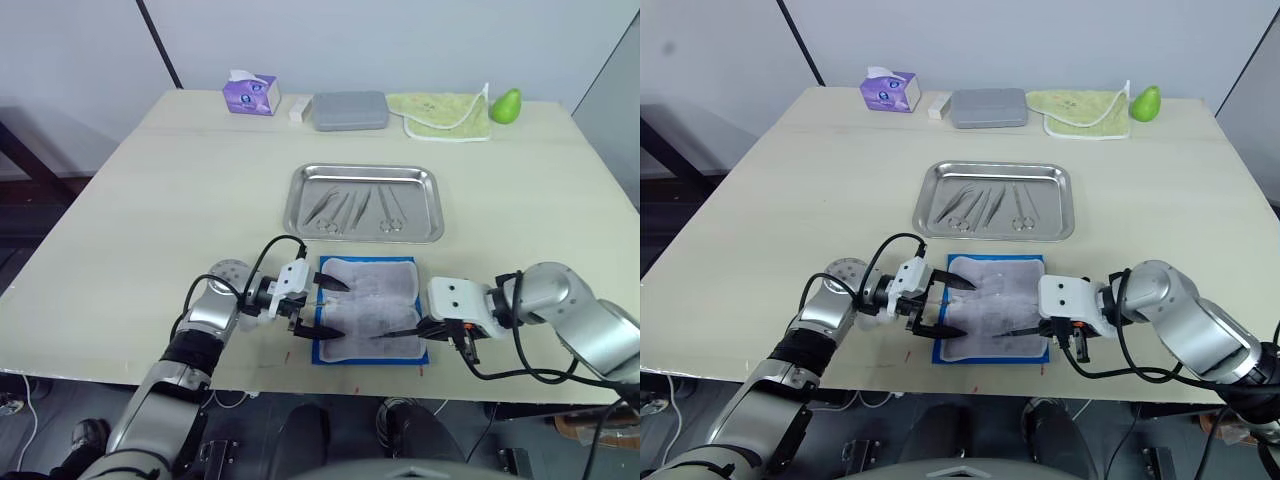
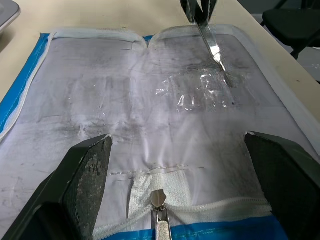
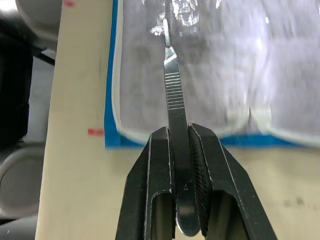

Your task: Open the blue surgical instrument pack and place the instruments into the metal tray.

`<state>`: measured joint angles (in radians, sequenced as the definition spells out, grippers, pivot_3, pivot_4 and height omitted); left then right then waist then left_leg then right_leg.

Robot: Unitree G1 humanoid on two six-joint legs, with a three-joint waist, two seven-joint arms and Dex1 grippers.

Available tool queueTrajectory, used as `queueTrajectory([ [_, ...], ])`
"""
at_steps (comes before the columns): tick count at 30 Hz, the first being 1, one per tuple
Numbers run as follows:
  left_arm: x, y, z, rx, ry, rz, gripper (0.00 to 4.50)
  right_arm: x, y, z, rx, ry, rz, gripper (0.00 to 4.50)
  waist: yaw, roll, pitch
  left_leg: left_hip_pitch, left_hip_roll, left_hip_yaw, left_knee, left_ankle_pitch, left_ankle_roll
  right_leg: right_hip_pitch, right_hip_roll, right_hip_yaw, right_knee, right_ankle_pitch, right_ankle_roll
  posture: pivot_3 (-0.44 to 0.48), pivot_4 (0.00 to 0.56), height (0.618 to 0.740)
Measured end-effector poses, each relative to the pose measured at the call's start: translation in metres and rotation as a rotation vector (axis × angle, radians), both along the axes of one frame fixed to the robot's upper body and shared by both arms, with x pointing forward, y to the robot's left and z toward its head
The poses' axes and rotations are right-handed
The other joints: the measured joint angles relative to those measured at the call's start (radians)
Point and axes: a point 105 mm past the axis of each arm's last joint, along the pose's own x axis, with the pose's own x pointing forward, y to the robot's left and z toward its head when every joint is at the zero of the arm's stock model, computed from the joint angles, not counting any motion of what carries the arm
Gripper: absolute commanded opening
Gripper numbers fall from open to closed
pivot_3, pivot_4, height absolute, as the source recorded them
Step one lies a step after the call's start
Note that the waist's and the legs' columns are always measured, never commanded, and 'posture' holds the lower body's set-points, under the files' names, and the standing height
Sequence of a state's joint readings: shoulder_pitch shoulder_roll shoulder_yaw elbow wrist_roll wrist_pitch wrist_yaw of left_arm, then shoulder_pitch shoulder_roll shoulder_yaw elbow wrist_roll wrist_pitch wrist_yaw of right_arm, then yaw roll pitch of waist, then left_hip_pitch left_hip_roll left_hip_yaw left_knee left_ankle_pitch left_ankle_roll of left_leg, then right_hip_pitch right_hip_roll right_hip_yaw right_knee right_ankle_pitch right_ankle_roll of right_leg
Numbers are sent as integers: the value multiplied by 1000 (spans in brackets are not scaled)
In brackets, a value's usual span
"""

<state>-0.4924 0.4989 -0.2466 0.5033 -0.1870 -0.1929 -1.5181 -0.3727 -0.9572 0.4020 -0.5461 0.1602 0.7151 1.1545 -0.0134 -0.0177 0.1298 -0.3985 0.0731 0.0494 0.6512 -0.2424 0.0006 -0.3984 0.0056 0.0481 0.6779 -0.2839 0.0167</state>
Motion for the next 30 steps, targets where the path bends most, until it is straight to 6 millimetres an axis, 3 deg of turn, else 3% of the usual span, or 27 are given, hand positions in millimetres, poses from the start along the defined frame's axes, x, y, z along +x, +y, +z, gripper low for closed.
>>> queueTrajectory([
  [4,1,0,0,-3,-2,5,4500,2,-34,22,-5,-20,-83,47,0,0,2,0,-1,0,0,0,0,0,-1,0,0,0,0,0,150,740],
  [7,1,-1,0,-4,-3,9,4500,1,-36,31,43,-15,-94,47,-1,0,3,0,0,0,0,0,0,0,-1,-1,0,0,0,0,150,740],
  [13,2,-2,-1,-9,-9,15,4500,21,-25,64,279,-117,-225,47,-1,0,3,0,-1,0,0,0,0,0,-1,0,0,2,4,0,150,740],
  [17,3,-3,-1,-12,-11,18,4500,60,-4,90,496,-146,-427,47,-3,1,3,1,0,0,0,0,0,0,-1,1,0,4,1,0,150,740],
  [23,1,-3,0,-16,-20,16,4500,123,-3,70,561,-142,-807,47,-1,2,3,-2,-1,2,-2,0,0,-3,-1,2,0,4,0,0,150,740],
  [30,1,-3,1,-21,-25,23,4500,158,4,55,573,-148,-1012,47,-1,3,3,-4,-1,2,-2,0,0,-4,0,2,1,5,0,0,150,740],
])
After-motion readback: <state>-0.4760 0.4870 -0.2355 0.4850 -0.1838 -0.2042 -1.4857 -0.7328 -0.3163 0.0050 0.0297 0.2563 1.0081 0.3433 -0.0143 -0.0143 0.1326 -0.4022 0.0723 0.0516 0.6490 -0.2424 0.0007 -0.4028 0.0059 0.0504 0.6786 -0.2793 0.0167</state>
